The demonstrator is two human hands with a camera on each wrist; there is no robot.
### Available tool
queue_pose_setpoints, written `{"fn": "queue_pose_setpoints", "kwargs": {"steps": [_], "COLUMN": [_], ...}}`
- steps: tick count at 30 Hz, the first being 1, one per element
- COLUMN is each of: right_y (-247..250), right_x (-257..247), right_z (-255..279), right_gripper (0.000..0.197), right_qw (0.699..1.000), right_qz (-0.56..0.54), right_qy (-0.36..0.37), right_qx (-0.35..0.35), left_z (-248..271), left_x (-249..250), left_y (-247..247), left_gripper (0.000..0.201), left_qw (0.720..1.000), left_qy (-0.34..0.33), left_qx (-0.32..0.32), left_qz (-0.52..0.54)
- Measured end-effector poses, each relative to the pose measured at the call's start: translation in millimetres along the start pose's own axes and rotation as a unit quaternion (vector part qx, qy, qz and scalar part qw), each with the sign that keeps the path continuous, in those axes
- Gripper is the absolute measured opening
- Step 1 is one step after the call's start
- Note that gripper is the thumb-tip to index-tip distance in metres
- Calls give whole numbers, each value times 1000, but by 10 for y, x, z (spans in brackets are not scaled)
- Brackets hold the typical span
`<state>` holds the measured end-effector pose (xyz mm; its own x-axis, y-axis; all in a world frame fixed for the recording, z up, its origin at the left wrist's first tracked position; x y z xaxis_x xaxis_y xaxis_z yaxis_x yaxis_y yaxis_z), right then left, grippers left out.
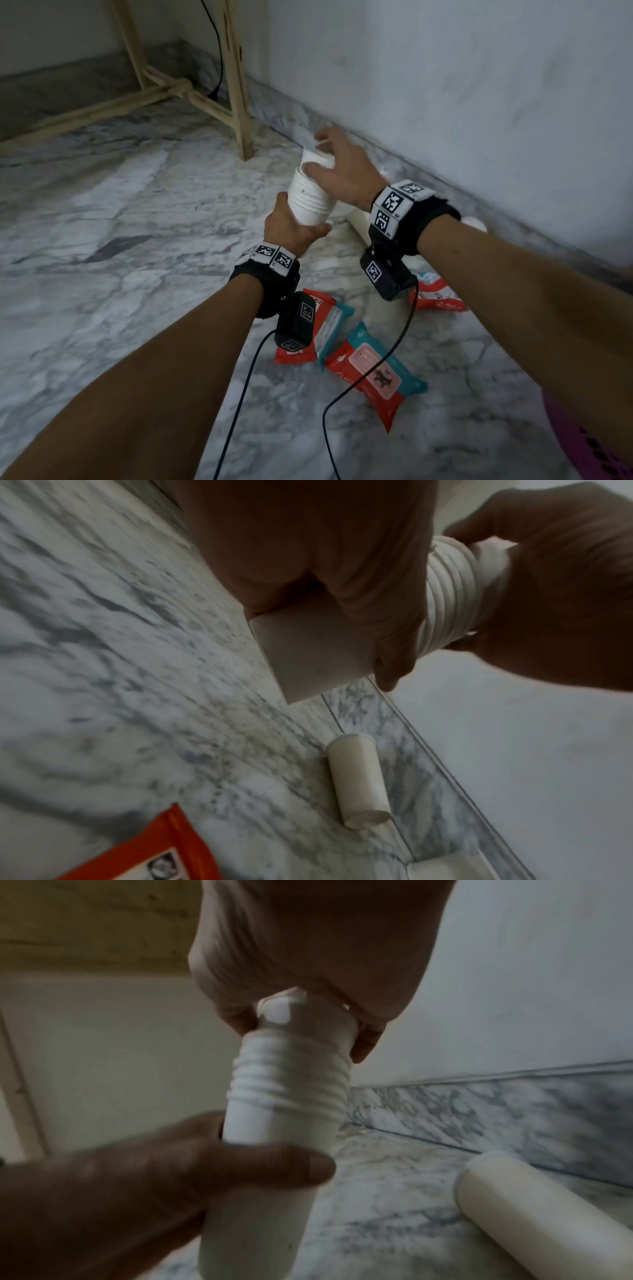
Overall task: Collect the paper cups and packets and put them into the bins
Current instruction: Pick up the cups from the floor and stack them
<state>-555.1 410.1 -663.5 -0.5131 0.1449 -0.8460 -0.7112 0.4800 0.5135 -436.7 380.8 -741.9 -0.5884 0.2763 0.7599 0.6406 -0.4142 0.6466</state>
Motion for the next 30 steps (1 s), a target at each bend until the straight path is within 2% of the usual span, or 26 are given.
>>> {"fn": "queue_pose_setpoints", "kwargs": {"steps": [2, 4, 6, 7, 9, 11, 13, 16, 19, 22, 25, 28, 30], "right_y": [-62, 27, 178, 227, 227, 178, 126, 46, 54, 276, 655, 1023, 1205], "right_x": [175, 321, 564, 724, 1107, 1435, 1647, 1766, 1718, 1489, 1061, 576, 307], "right_z": [17, -18, -104, -145, -185, -137, -72, 64, 185, 160, 89, 106, 182], "right_gripper": [43, 33, 33, 35, 48, 64, 72, 69, 69, 63, 60, 44, 42], "right_qw": [998, 995, 990, 989, 976, 952, 937, 937, 946, 954, 963, 968, 966], "right_qz": [-35, -74, -33, 21, 141, 213, 239, 242, 241, 220, 166, 89, 22], "right_qy": [-41, -53, -62, -82, -155, -222, -253, -253, -217, -198, -160, -96, -65], "right_qx": [-18, 48, 121, 123, 58, -5, -27, -18, 11, 54, 139, 212, 250], "left_z": [-25, -54, -80, -88, -111, -128, -134, -106, -56, -3, 52, 146, 219], "left_x": [-6, -72, -166, -210, -294, -363, -415, -453, -430, -356, -219, -16, 143], "left_y": [-50, -94, -130, -144, -169, -192, -224, -252, -260, -261, -244, -255, -292], "left_gripper": [75, 75, 75, 75, 73, 73, 74, 74, 74, 75, 75, 75, 75], "left_qw": [1000, 1000, 1000, 1000, 1000, 1000, 999, 999, 999, 999, 999, 999, 998], "left_qy": [-1, 0, 0, 1, 7, 13, 15, 13, 11, 10, 5, -3, -18], "left_qx": [-7, -11, -11, -12, -17, -21, -25, -24, -31, -35, -31, -35, -38], "left_qz": [0, -8, -15, -15, -14, -17, -17, -25, -31, -40, -42, -39, -36]}}
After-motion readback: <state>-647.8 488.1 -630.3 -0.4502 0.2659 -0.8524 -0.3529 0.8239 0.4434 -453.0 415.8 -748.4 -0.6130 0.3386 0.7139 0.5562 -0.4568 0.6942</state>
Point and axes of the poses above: each hand's wrist, its own z-axis away from the middle knuckle, its own y-axis out of the back of the hand, x = y × z, the point moved 5 cm from there along -z, towards the middle knuckle, and after that the axes turned 13 degrees about -z, right-handed, at the moved point
